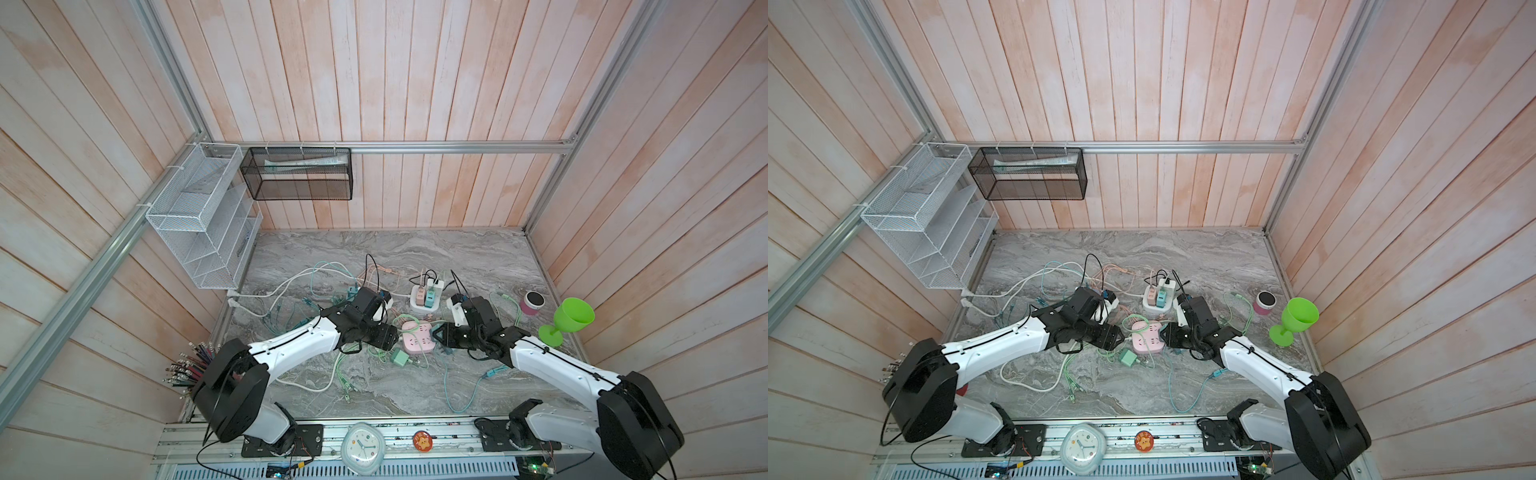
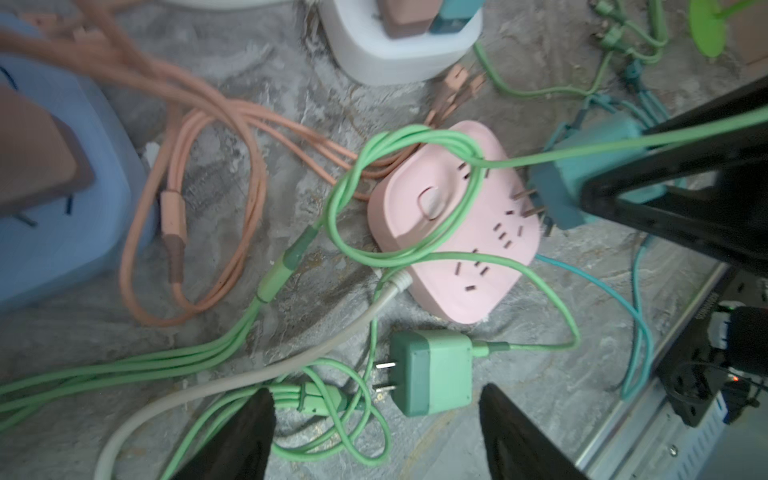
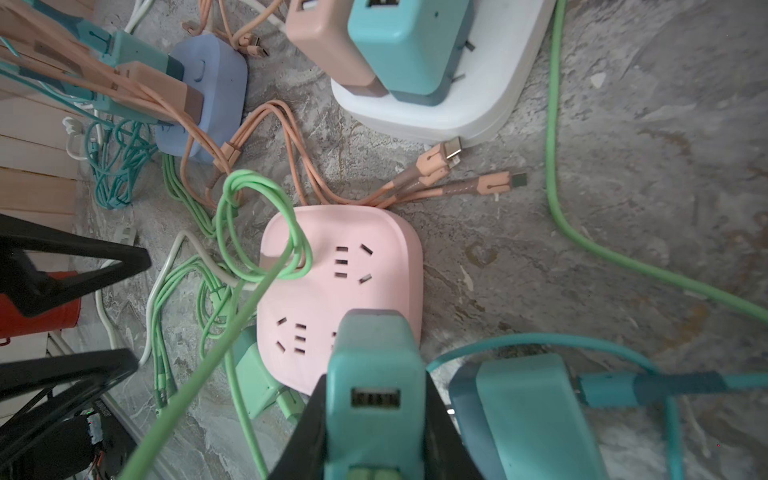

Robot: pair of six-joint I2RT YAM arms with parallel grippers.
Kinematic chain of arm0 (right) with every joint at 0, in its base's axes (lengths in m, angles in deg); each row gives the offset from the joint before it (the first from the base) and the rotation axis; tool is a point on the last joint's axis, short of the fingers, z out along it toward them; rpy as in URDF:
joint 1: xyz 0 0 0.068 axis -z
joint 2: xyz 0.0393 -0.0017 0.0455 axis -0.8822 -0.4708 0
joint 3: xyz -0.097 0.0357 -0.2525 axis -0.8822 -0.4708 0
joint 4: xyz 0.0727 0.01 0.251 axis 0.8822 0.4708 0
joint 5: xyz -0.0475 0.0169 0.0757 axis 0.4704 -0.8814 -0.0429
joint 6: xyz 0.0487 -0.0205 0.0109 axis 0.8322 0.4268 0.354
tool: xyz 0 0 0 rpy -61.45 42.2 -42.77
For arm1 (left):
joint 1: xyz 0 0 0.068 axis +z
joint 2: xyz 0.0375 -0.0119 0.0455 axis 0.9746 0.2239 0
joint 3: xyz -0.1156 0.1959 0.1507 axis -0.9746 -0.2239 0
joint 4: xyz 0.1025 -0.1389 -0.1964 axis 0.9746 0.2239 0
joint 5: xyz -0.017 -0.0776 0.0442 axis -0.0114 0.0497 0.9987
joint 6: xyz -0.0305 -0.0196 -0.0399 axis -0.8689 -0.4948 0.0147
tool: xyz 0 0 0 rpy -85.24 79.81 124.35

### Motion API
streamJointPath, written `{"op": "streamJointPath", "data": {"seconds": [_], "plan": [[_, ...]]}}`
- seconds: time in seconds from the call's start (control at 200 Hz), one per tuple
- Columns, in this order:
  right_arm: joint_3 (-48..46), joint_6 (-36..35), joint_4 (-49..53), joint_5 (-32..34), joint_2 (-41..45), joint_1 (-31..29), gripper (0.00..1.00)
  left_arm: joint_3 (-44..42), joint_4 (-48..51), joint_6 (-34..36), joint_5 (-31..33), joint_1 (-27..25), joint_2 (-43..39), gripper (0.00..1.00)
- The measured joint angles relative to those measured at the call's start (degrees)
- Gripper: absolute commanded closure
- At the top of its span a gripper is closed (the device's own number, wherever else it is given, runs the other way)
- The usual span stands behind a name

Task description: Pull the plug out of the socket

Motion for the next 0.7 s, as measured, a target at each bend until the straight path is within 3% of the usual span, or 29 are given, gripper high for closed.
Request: {"op": "streamJointPath", "data": {"seconds": [0.08, 0.215, 0.57, 0.7], "plan": [[-0.28, 0.15, -0.61, -0.81, -0.13, 0.09, 0.73, 0.39, 0.61, -0.11, -0.02, -0.07, -3.37, 0.12], [-0.26, 0.59, 0.50, -1.27, -0.83, 0.09, 0.64, 0.70, 1.77, -0.22, -0.02, 0.33, -7.39, 0.09], [0.35, 1.16, 7.80, 0.55, 1.09, 2.69, 0.63, 0.72, 3.28, -0.09, 0.15, 5.29, -8.81, 0.08], [1.22, 0.24, 10.23, 0.63, 1.18, 3.28, 0.72, 0.72, 3.28, -0.09, 0.09, 5.77, -8.79, 0.08]]}}
